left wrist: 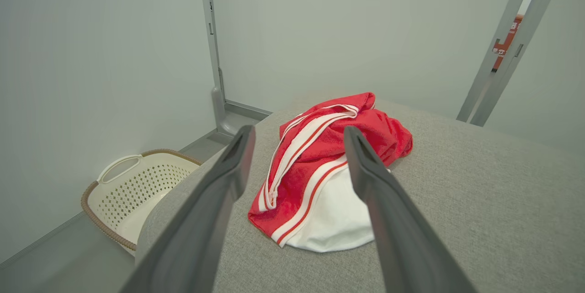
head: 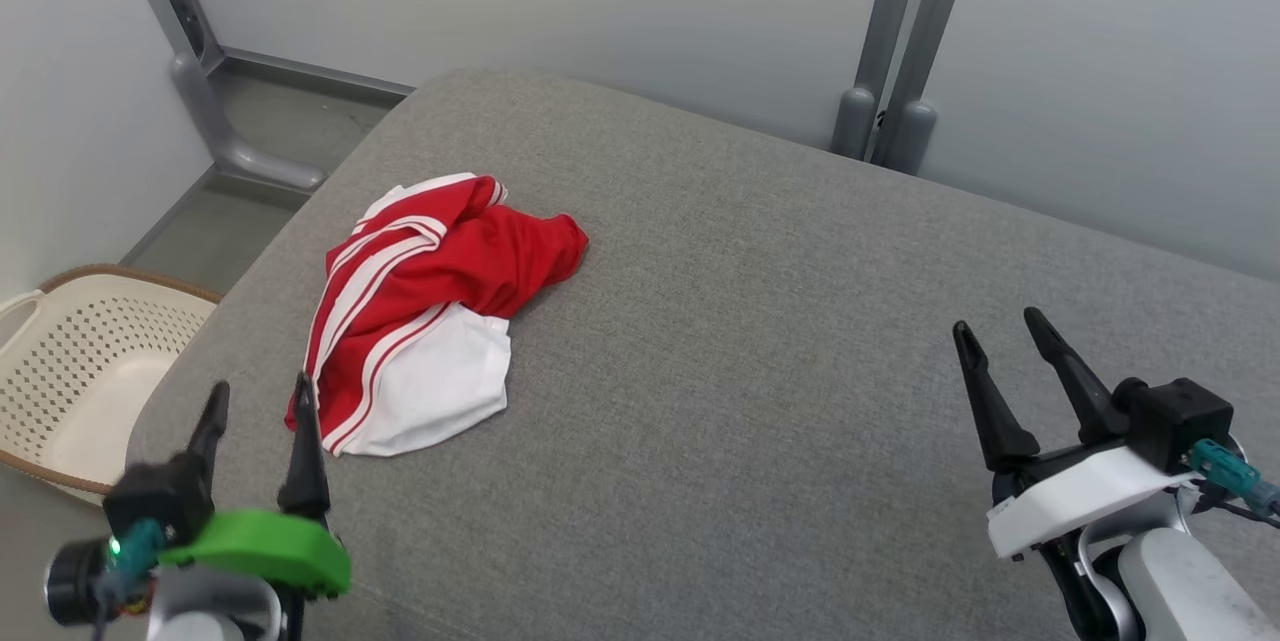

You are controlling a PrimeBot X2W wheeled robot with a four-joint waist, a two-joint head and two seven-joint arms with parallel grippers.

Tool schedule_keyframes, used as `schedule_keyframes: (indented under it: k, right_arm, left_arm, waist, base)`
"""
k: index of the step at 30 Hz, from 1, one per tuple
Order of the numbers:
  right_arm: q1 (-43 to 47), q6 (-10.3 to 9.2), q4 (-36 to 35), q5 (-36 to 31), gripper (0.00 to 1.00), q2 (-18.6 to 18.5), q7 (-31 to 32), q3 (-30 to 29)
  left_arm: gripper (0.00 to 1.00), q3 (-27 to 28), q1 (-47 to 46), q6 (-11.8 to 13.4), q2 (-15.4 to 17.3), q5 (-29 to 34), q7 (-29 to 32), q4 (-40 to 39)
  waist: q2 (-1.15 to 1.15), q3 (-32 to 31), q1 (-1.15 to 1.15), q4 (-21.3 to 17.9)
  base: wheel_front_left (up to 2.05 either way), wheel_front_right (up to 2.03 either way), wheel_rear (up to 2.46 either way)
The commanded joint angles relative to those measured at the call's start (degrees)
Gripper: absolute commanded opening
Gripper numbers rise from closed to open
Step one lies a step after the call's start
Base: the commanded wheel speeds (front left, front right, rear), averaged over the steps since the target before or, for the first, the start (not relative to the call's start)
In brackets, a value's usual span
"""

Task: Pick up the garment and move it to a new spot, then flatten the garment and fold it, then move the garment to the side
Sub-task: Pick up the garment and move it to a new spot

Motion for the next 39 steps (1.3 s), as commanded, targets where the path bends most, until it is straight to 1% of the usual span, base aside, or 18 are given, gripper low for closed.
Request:
schedule_keyframes:
  k: [1, 3, 5, 7, 9, 13, 19, 22, 27, 32, 34, 35, 36, 37, 38, 39]
  right_arm:
    - [0.67, 0.01, -0.70, -0.59, 1.00, -0.58, -0.14, -0.76]
    - [0.95, 0.01, -1.35, -0.93, 1.00, -1.01, -0.14, -1.58]
    - [0.83, 0.02, -2.40, -1.24, 1.00, -1.13, -0.14, -2.34]
    - [-0.68, 0.01, -3.35, -1.18, 1.00, -1.81, -0.14, -2.18]
    - [-2.24, 0.01, -4.35, -1.33, 1.00, -2.85, -0.14, -2.00]
    - [-4.55, 0.01, -6.15, -1.64, 1.00, -4.48, -0.14, -2.46]
    - [-7.49, 0.01, -7.79, -1.44, 1.00, -5.63, -0.14, -2.34]
    - [-8.47, 0.01, -8.20, -1.45, 1.00, -5.79, -0.14, -2.39]
    - [-9.61, 0.01, -8.44, -1.20, 1.00, -5.70, -0.14, -2.29]
    - [-9.62, 0.01, -7.94, -0.93, 1.00, -5.24, -0.14, -1.80]
    - [-9.32, 0.01, -7.57, -0.89, 1.00, -5.10, -0.14, -1.76]
    - [-9.17, 0.01, -7.42, -0.90, 1.00, -5.04, -0.14, -1.73]
    - [-9.04, 0.01, -7.16, -0.88, 1.00, -4.95, -0.14, -1.68]
    - [-8.84, 0.01, -6.94, -0.86, 1.00, -4.82, -0.14, -1.64]
    - [-8.59, 0.01, -6.74, -0.85, 1.00, -4.63, -0.14, -1.62]
    - [-8.33, 0.01, -6.57, -0.85, 1.00, -4.44, -0.14, -1.58]
  left_arm:
    - [1.00, 0.46, -3.64, -0.89, 0.62, -2.29, 2.49, 0.57]
    - [1.00, 0.16, -6.41, -1.71, 2.11, -3.15, 7.14, 2.65]
    - [1.00, 0.64, -11.38, -2.43, 2.70, -6.47, 11.24, 5.01]
    - [1.00, 0.57, -14.94, -2.81, 5.34, -6.30, 13.88, 7.13]
    - [1.00, 0.63, -18.92, -3.28, 5.74, -8.25, 15.07, 9.19]
    - [1.00, 0.77, -26.31, -3.71, 7.69, -10.92, 16.93, 14.83]
    - [1.00, 0.23, -34.23, -4.16, 9.51, -15.07, 19.57, 24.46]
    - [1.00, -0.72, -36.53, -4.17, 10.19, -16.94, 21.24, 29.16]
    - [1.00, -5.39, -37.69, -4.17, 11.39, -20.49, 26.60, 36.16]
    - [1.00, -8.95, -36.57, -4.18, 12.11, -23.74, 28.89, 41.38]
    - [1.00, -10.09, -36.12, -4.18, 12.36, -24.67, 28.34, 42.81]
    - [0.83, -10.49, -36.03, -4.18, 12.64, -24.79, 27.87, 43.21]
    - [0.49, -10.84, -35.98, -4.18, 12.91, -25.08, 27.29, 43.74]
    - [0.18, -11.22, -36.07, -4.19, 13.42, -25.42, 26.40, 44.08]
    - [0.00, -11.59, -36.22, -4.19, 13.93, -25.59, 25.54, 44.39]
    - [0.00, -11.99, -36.31, -4.19, 14.31, -25.68, 25.04, 44.63]
  waist:
    - [0.00, 1.19, 0.00, -0.15]
    - [0.00, 2.20, 0.00, -0.25]
    - [0.00, 3.99, 0.00, -0.98]
    - [0.00, 6.75, 0.00, -2.81]
    - [0.00, 9.48, 0.00, -4.59]
    - [0.00, 14.28, 0.00, -7.86]
    - [0.00, 19.52, 0.00, -12.23]
    - [0.00, 20.95, 0.00, -14.01]
    - [0.00, 22.34, 0.00, -16.38]
    - [0.00, 22.06, 0.00, -17.60]
    - [0.00, 21.48, 0.00, -17.83]
    - [0.00, 21.22, 0.00, -17.89]
    - [0.00, 20.87, 0.00, -17.94]
    - [0.00, 20.40, 0.00, -17.99]
    - [0.00, 19.77, 0.00, -18.00]
    - [0.00, 19.32, 0.00, -18.02]
  base:
    - [0.00, 0.00, 0.00]
    - [0.00, 0.00, 0.00]
    - [0.00, 0.00, 0.00]
    - [0.00, 0.00, 0.00]
    - [0.00, 0.00, 0.00]
    - [0.00, 0.00, 0.00]
    - [0.00, 0.00, 0.00]
    - [0.00, 0.00, 0.00]
    - [0.00, 0.00, 0.00]
    - [0.00, 0.00, 0.00]
    - [0.00, 0.00, 0.00]
    - [0.00, 0.00, 0.00]
    - [0.00, 0.00, 0.00]
    - [0.00, 0.00, 0.00]
    - [0.00, 0.00, 0.00]
    - [0.00, 0.00, 0.00]
